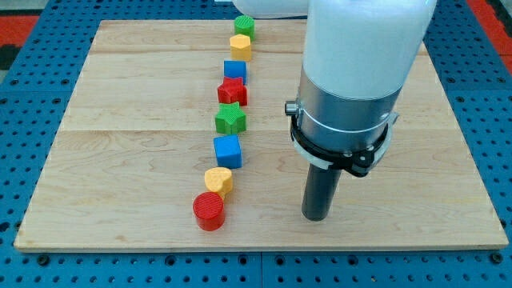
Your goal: Point your arm towards left of red circle
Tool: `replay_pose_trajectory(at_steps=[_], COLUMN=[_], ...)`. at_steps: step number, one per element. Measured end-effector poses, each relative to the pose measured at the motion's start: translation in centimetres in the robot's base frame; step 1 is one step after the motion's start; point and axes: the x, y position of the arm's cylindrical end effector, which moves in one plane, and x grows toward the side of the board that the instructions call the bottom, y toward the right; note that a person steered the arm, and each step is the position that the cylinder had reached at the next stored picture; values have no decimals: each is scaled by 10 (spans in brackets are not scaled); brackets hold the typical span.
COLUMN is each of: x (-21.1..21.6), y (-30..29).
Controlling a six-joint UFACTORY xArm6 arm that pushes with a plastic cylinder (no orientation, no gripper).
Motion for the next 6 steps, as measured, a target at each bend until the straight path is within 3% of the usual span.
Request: replay_pose_trajectory(at_steps=[5, 6], x=[15, -12], y=[3, -11])
